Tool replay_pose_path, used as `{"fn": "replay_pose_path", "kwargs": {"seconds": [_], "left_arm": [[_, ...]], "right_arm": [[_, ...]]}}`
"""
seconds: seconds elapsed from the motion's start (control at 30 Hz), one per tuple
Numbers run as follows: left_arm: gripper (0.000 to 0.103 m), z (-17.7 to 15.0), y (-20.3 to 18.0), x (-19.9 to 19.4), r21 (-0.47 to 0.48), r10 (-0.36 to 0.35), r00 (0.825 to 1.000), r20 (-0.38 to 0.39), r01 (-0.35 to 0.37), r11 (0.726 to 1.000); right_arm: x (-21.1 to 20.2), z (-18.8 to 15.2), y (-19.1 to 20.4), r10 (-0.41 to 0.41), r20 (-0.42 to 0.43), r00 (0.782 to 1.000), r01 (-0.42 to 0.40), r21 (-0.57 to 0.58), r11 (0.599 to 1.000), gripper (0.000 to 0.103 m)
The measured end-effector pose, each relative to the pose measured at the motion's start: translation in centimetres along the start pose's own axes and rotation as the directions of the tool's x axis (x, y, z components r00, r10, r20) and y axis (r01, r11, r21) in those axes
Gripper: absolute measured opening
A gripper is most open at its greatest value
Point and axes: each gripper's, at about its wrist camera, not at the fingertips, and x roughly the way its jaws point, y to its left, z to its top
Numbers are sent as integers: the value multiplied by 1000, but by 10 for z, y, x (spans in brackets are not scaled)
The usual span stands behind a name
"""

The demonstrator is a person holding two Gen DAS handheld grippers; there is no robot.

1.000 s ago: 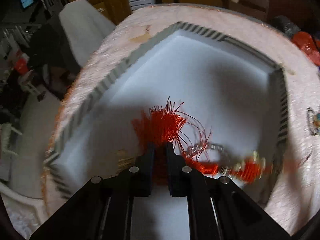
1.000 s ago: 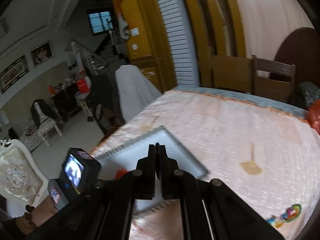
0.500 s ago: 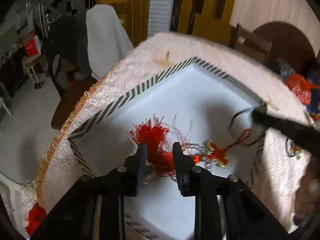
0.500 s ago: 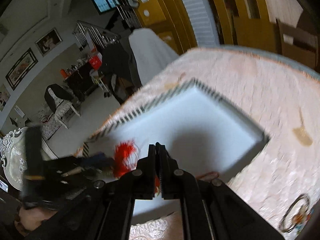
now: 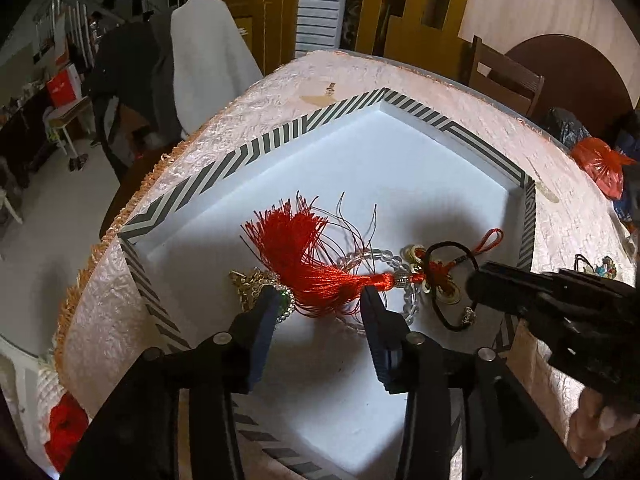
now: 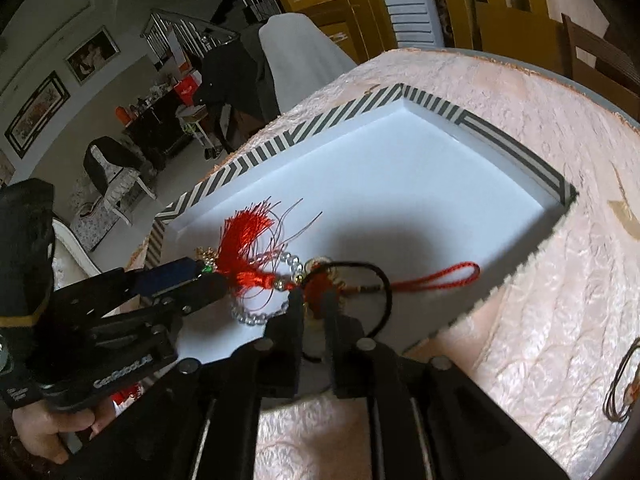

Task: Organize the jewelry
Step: 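Move both tools back over the remaining jewelry on the table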

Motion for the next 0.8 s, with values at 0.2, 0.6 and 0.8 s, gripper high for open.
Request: {"fn": "replay_pose_path", "kwargs": {"seconds": [0.2, 0.6, 0.8], "left_arm": [[63, 3, -16, -6, 23, -1, 1000, 17, 0, 1000], [64, 4, -139, -12, 195, -163, 986, 26, 155, 968], [64, -4, -218, 14, 305, -290, 956, -43, 288, 908]], "right_arm": [[-34, -12, -12, -1, 69, 998, -1, 21, 1000, 33], [-146, -90, -130, -326, 151, 933, 297, 183, 937, 36], [-188, -132, -202, -548, 77, 833, 496, 337, 800, 36]]}}
